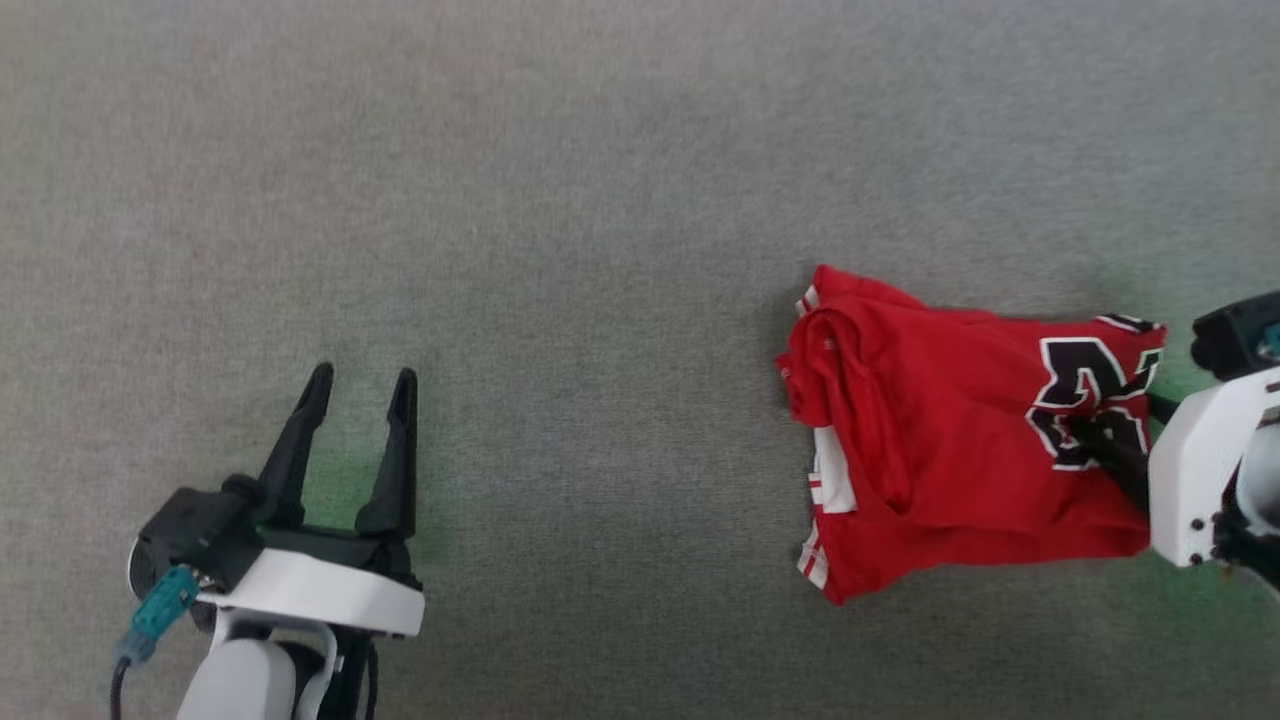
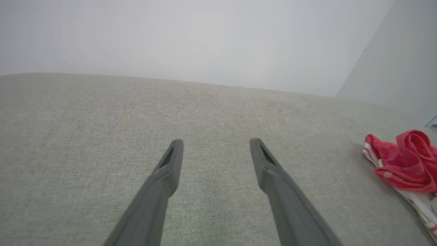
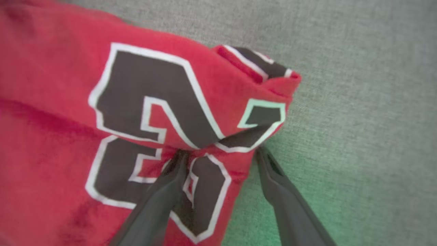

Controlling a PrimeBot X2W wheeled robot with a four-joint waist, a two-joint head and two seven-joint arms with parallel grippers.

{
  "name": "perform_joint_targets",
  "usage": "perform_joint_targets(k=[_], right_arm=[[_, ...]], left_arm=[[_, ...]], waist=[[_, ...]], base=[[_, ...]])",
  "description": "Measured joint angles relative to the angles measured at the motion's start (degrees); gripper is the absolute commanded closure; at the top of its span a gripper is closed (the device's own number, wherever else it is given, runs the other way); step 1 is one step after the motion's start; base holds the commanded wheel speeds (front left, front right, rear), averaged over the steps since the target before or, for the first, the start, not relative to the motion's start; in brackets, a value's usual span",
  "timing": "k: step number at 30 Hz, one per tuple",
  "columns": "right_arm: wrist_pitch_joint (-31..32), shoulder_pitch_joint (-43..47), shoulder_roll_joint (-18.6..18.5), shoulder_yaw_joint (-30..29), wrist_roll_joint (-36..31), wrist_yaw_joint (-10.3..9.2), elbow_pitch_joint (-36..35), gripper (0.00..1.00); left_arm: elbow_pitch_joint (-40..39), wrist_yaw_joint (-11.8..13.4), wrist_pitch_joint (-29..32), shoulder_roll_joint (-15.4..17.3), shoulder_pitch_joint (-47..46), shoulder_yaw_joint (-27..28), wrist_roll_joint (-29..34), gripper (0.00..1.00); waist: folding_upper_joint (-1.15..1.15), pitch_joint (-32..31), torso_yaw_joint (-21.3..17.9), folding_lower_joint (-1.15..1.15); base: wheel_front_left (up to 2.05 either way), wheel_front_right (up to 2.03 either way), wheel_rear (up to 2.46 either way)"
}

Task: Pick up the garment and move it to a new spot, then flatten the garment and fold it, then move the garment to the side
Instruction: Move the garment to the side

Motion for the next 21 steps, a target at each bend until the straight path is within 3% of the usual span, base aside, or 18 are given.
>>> perform_joint_targets(k=[2, 3, 5, 6, 7, 13, 21], right_arm=[[1.60, 0.02, 0.23, -1.14, -0.13, 0.01, -1.09, 0.00], [2.24, 0.04, 0.42, -1.60, -0.30, 0.02, -1.45, 0.16], [2.78, 0.19, 0.84, -2.61, -0.78, 0.08, -2.33, 0.93], [2.77, 0.23, 1.36, -3.13, -0.91, 0.08, -2.64, 0.93], [2.72, 0.26, 1.94, -3.54, -0.94, 0.08, -2.90, 1.00], [-0.31, 0.84, 5.50, -7.34, -1.81, 0.32, -4.12, 1.00], [-7.28, 0.19, 4.31, -21.50, -5.02, 0.14, -2.38, 1.00]], left_arm=[[0.09, -0.01, 0.00, 0.05, -0.74, -0.09, -0.12, 0.00], [0.12, -0.01, 0.00, 0.08, -0.92, -0.04, -0.12, 0.00], [0.22, 0.00, 0.00, 0.23, -1.10, -0.14, -0.12, 0.00], [0.25, -0.01, 0.00, 0.36, -1.14, -0.13, -0.11, 0.00], [0.31, 0.00, 0.00, 0.57, -1.31, -0.30, -0.11, 0.00], [-0.46, 0.00, 0.01, 2.35, -2.98, -1.33, -0.05, 0.00], [-2.72, -0.01, 0.00, 6.90, -10.69, -4.57, 0.04, 0.00]], waist=[[0.00, 1.20, 0.51, 0.00], [0.00, 1.70, 0.71, 0.00], [0.00, 2.45, 0.87, 0.00], [0.00, 2.65, 0.72, 0.00], [0.00, 2.76, 0.44, 0.00], [0.00, 3.49, -2.59, 0.00], [0.00, 7.31, -8.03, 0.00]], base=[[0.00, 0.00, 0.00], [0.00, 0.00, 0.00], [0.00, 0.00, 0.00], [0.00, 0.00, 0.00], [0.00, 0.00, 0.00], [0.00, 0.00, 0.00], [0.00, 0.00, 0.00]])
